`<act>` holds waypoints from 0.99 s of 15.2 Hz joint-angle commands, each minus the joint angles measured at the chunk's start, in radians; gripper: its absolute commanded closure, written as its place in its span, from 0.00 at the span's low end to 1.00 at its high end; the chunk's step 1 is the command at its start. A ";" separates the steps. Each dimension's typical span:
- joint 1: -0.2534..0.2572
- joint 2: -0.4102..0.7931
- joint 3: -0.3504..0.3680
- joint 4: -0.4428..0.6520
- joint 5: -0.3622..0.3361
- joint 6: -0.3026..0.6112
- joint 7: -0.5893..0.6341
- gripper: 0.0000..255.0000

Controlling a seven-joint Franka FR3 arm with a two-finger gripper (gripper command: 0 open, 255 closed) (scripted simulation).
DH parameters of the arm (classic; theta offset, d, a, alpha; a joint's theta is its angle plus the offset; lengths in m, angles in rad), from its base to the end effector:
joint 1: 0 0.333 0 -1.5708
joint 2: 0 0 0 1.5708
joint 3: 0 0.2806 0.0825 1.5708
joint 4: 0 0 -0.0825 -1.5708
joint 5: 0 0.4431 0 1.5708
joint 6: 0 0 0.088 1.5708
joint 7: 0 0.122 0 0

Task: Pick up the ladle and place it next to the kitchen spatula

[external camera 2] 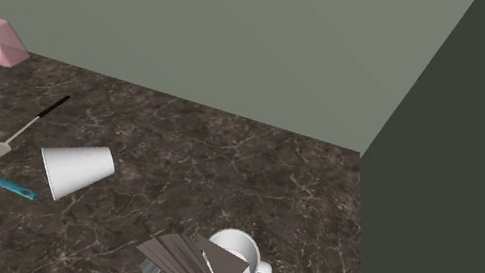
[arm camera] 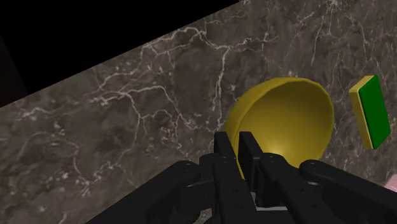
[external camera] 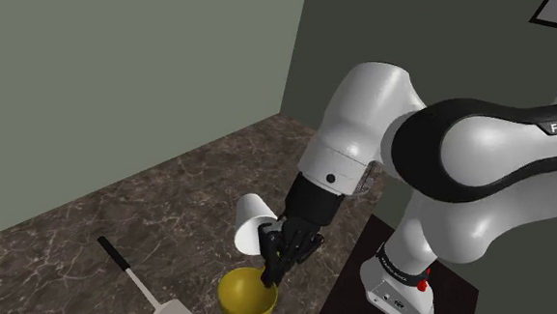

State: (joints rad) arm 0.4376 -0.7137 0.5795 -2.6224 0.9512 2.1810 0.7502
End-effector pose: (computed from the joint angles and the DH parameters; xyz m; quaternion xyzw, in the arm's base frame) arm 0.2326 0.3997 0.3965 -0.9556 0.1379 0.0856 0.2460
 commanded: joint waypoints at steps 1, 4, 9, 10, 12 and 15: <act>0.019 -0.003 0.046 0.009 0.022 0.021 0.047 1.00; 0.041 0.006 0.123 0.036 0.050 0.057 0.121 1.00; 0.051 0.040 0.204 0.041 0.091 0.125 0.151 1.00; 0.052 0.048 0.212 0.034 0.100 0.140 0.143 1.00; 0.053 0.065 0.227 0.021 0.119 0.169 0.126 1.00; 0.053 0.095 0.251 0.003 0.148 0.214 0.099 1.00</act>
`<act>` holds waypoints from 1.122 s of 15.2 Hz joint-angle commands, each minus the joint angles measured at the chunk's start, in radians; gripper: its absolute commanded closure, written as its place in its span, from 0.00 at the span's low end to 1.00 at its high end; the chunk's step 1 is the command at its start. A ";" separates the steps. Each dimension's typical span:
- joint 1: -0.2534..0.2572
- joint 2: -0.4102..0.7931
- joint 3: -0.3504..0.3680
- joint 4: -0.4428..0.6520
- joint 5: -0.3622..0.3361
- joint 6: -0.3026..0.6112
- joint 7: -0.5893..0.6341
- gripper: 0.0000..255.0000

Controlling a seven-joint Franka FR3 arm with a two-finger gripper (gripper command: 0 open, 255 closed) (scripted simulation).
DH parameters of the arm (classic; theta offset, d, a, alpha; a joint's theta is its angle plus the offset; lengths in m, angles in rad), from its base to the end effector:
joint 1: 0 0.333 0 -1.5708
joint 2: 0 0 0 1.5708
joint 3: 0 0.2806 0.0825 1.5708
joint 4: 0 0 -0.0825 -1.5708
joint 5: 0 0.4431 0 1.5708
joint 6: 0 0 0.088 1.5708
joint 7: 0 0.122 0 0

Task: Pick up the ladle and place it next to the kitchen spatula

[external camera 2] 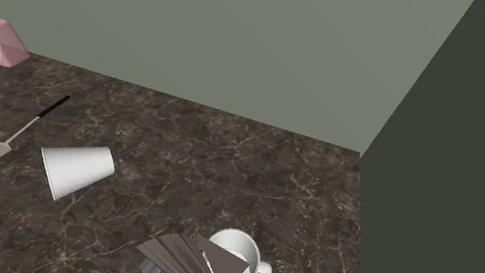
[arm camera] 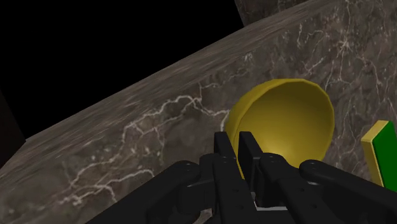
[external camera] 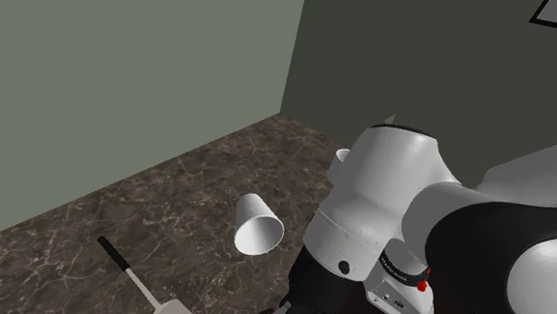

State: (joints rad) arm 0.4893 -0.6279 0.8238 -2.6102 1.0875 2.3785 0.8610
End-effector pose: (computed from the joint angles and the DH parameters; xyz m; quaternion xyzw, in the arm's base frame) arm 0.1471 0.4627 0.3467 -0.9554 0.1389 0.0861 0.2461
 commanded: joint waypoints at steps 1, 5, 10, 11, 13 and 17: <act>0.001 0.020 0.015 -0.015 0.022 0.032 -0.021 1.00; -0.001 0.069 0.050 -0.033 0.064 0.097 -0.062 1.00; -0.008 0.143 0.095 -0.049 0.121 0.185 -0.121 1.00; -0.010 0.160 0.104 -0.051 0.132 0.204 -0.134 1.00; -0.014 0.192 0.121 -0.054 0.153 0.237 -0.158 1.00; -0.014 0.192 0.121 -0.054 0.153 0.237 -0.158 1.00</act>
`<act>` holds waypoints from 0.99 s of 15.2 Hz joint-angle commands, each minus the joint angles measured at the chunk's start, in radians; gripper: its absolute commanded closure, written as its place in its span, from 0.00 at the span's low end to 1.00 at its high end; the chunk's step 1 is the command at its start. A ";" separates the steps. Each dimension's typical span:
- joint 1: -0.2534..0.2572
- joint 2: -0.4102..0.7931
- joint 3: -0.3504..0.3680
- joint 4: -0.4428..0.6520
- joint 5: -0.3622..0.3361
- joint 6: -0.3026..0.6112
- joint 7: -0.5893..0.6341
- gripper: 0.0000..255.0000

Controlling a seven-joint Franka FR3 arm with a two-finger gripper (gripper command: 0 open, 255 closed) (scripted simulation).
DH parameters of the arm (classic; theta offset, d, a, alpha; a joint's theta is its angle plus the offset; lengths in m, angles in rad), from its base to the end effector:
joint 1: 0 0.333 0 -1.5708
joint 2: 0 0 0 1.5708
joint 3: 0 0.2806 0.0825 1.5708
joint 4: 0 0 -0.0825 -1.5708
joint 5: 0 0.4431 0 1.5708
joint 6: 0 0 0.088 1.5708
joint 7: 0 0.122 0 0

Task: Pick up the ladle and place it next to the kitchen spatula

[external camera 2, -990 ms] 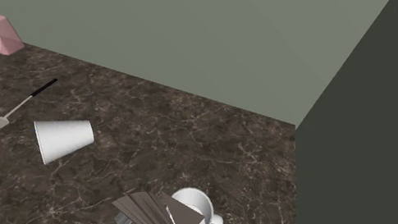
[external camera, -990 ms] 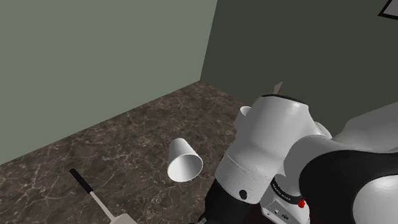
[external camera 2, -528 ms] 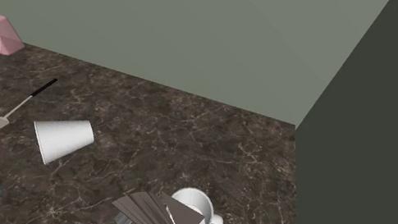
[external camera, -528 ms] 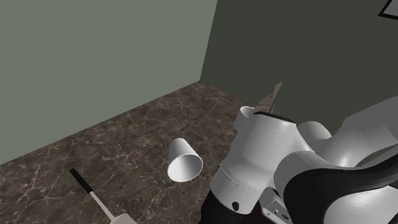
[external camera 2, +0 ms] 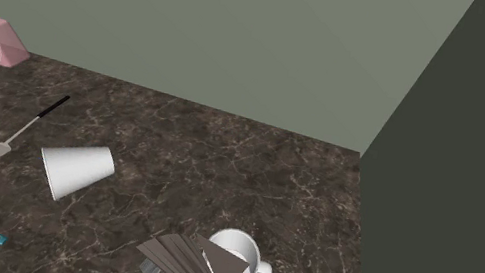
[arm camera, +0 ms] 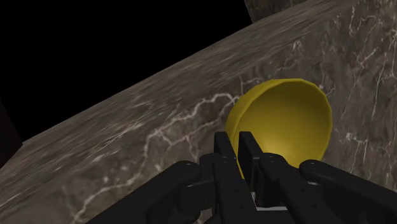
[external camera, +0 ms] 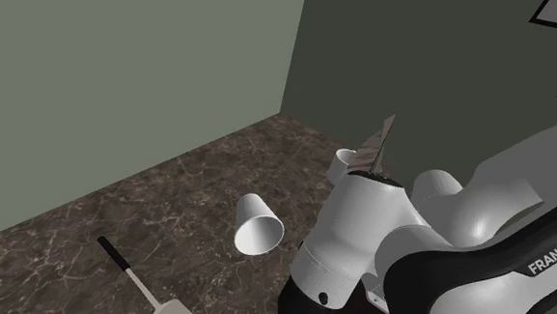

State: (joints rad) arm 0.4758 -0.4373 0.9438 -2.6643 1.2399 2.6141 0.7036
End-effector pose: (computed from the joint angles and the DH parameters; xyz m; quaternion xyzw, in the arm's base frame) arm 0.1341 0.4538 0.2587 -0.9553 0.1391 0.0859 0.2461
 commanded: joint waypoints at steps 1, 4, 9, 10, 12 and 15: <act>0.000 0.001 0.001 0.000 0.001 0.001 -0.001 1.00; 0.000 0.001 0.001 0.000 0.001 0.001 -0.001 1.00; 0.000 0.001 0.001 0.000 0.001 0.001 -0.001 0.00; 0.000 0.001 0.001 0.000 0.001 0.001 -0.001 0.00; 0.029 -0.113 -0.073 -0.024 -0.037 -0.106 0.038 0.00; 0.050 -0.200 -0.137 -0.040 -0.080 -0.192 0.070 0.00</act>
State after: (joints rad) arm 0.5214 -0.6177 0.8206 -2.7022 1.1708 2.4430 0.7634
